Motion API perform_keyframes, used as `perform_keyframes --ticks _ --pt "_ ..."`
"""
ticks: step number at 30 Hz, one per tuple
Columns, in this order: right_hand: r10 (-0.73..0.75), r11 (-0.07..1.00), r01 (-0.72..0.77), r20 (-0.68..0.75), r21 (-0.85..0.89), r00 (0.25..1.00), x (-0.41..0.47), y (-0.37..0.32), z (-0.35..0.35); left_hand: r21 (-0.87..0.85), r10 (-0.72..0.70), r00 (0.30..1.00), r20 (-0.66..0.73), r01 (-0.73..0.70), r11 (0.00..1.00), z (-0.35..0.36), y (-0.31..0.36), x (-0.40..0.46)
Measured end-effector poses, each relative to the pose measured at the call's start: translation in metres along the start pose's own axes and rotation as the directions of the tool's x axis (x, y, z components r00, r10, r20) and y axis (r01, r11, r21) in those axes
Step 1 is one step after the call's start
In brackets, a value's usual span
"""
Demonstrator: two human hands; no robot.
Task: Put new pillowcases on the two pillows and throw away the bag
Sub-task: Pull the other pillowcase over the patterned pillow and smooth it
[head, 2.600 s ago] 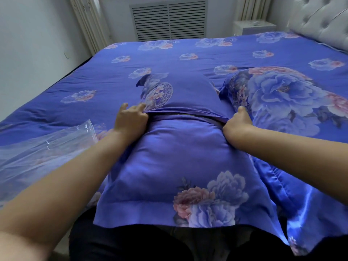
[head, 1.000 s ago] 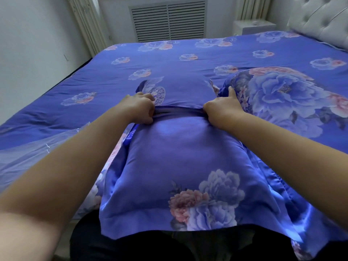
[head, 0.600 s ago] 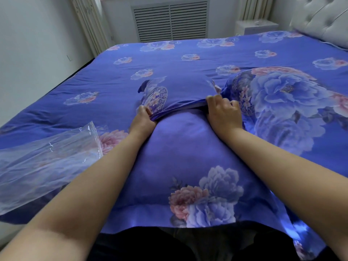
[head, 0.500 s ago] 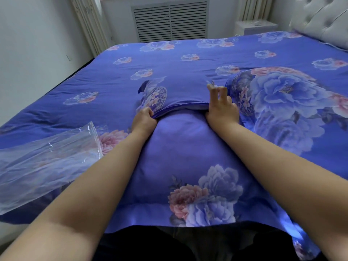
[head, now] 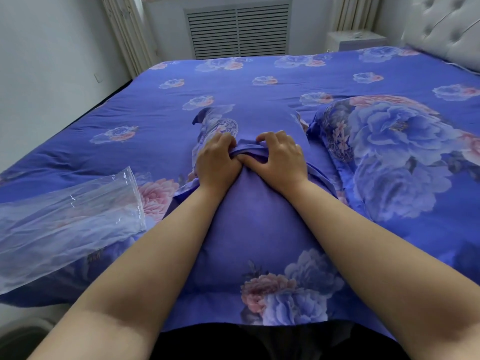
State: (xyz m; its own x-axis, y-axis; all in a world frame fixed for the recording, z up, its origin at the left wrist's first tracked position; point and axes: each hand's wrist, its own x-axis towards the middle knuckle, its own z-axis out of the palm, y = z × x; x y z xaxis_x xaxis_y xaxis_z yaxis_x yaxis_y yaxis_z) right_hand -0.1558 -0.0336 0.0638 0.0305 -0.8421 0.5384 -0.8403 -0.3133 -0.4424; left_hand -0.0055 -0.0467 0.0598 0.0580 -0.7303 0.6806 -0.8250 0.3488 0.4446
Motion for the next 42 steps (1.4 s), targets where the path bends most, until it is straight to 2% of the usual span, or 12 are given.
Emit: perform_keyframes --ticks 3,6,9,13,16,21,24,27,32,36,40,42 --pt "0.177 0.982 -0.164 0.148 -0.096 0.973 0.008 0.007 -0.003 0.008 0.089 0.993 -0.084 -0.088 0.996 -0.002 -0.003 -0.005" --pt "0.283 0.944 -0.257 0.112 -0.206 0.953 0.007 0.026 -0.007 0.064 0.221 0.969 -0.107 -0.215 0.974 -0.009 -0.009 -0.010" --pt "0.376 0.922 -0.370 0.043 -0.113 0.925 -0.006 0.050 -0.014 0.166 0.333 0.943 -0.003 -0.328 0.930 -0.012 -0.020 -0.017" --pt "0.464 0.886 -0.462 -0.119 0.047 0.878 -0.030 0.071 -0.025 0.206 0.146 0.984 0.101 -0.165 0.965 -0.013 -0.040 -0.032" --pt "0.323 0.946 -0.317 -0.210 0.065 0.923 -0.037 0.058 -0.029 0.242 0.015 0.992 0.122 -0.044 0.969 -0.015 -0.040 -0.033" --pt "-0.036 0.998 0.011 -0.402 -0.066 0.915 -0.044 0.043 -0.034 0.092 0.150 0.977 -0.151 -0.137 0.986 -0.029 -0.034 -0.039" --pt "-0.125 0.987 0.067 -0.440 -0.147 0.889 -0.060 0.056 -0.030 0.139 0.226 0.958 -0.179 -0.203 0.969 -0.032 -0.045 -0.055" --pt "0.201 0.971 -0.228 -0.262 -0.076 0.944 -0.067 0.070 -0.029 0.164 0.246 0.957 -0.152 -0.221 0.961 -0.033 -0.056 -0.071" --pt "0.518 0.848 -0.498 0.086 -0.181 0.851 -0.059 0.079 -0.042 0.131 0.222 0.964 -0.143 -0.204 0.970 -0.040 -0.051 -0.072" --pt "0.517 0.846 -0.527 -0.122 -0.078 0.848 -0.069 0.077 -0.046 0.129 0.248 0.959 -0.136 -0.231 0.964 -0.047 -0.045 -0.071" --pt "0.660 0.751 -0.647 -0.138 0.130 0.739 -0.075 0.074 -0.045 0.144 0.221 0.972 -0.080 -0.208 0.967 -0.046 -0.037 -0.072" --pt "0.491 0.871 -0.465 -0.262 0.159 0.831 -0.076 0.054 -0.043 0.117 0.186 0.982 -0.033 -0.181 0.976 -0.046 -0.032 -0.064"
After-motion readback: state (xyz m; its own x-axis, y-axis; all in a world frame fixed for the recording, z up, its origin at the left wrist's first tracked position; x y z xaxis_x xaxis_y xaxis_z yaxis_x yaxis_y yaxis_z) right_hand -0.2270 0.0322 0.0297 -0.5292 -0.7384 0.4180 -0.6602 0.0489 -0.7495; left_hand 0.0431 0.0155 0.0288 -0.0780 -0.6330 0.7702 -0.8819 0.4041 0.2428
